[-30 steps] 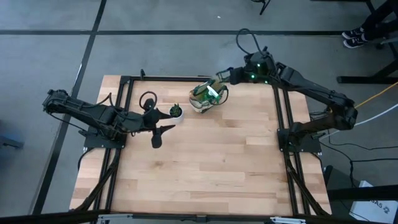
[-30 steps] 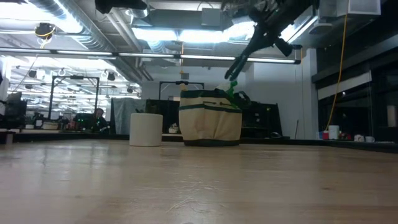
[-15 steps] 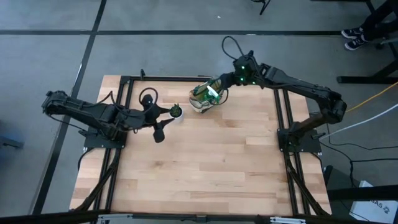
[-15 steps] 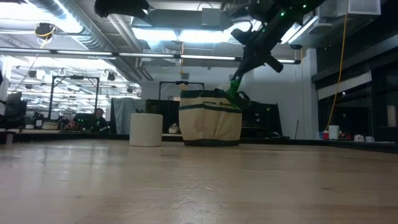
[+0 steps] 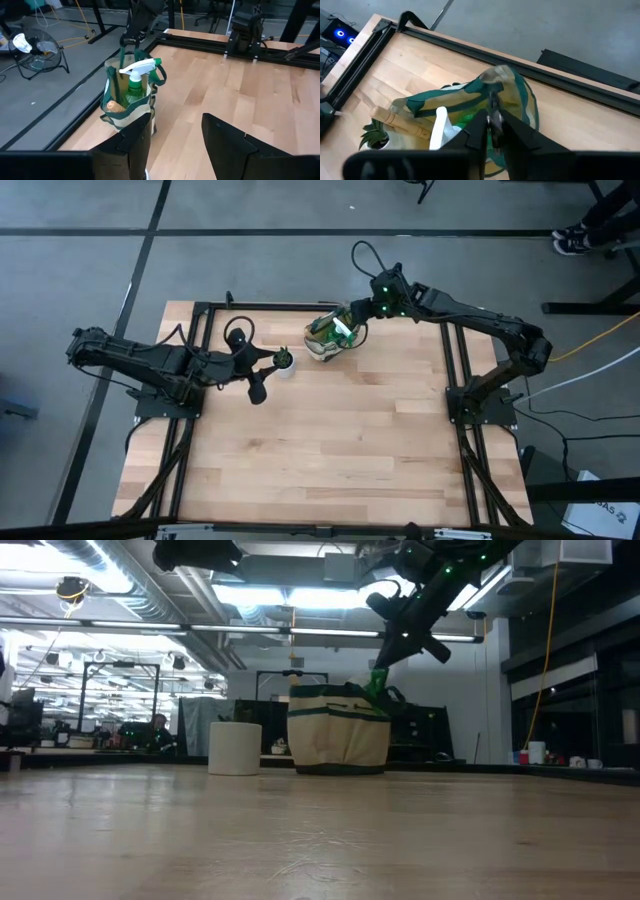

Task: Pick & Place Garden tools in Gardening bag
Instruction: Put the shear scissors into the gardening bag, then return to Home Position

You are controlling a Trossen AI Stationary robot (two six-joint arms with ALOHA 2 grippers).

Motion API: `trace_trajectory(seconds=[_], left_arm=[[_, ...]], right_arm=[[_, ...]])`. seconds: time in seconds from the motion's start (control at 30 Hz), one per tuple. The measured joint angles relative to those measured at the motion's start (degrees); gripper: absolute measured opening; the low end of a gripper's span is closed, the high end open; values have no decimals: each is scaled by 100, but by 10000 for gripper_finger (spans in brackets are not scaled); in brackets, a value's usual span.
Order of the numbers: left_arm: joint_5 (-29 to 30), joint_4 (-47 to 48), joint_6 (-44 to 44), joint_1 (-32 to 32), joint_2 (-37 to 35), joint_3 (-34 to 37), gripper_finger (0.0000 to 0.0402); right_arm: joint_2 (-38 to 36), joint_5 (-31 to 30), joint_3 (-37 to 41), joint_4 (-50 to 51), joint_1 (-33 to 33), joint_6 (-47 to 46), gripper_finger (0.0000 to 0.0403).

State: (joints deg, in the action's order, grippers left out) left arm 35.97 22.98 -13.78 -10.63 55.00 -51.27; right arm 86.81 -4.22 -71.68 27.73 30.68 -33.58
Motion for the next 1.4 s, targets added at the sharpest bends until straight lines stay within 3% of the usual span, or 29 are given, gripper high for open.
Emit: trace_trajectory(seconds=[0.3, 0.47, 0.83, 1.27, 1.4], left_arm=[[-3, -2, -1, 0, 0, 0, 169], [-3, -2, -2, 0, 0, 0, 169], [-3, -4, -2, -2, 0, 0, 169], [-3, -6, -636, -2, 0, 0, 169], [-3, -7, -706, -2, 0, 0, 169]], right_arm=[[0, 212, 0, -24, 4, 3, 122], [0, 649, 0, -24, 7, -89, 160], [0, 1928, 0, -20, -173, -463, 169], [-1, 1979, 0, 1086, -2011, 681, 169], [-1, 1674, 0, 1113, -2708, 881, 169]])
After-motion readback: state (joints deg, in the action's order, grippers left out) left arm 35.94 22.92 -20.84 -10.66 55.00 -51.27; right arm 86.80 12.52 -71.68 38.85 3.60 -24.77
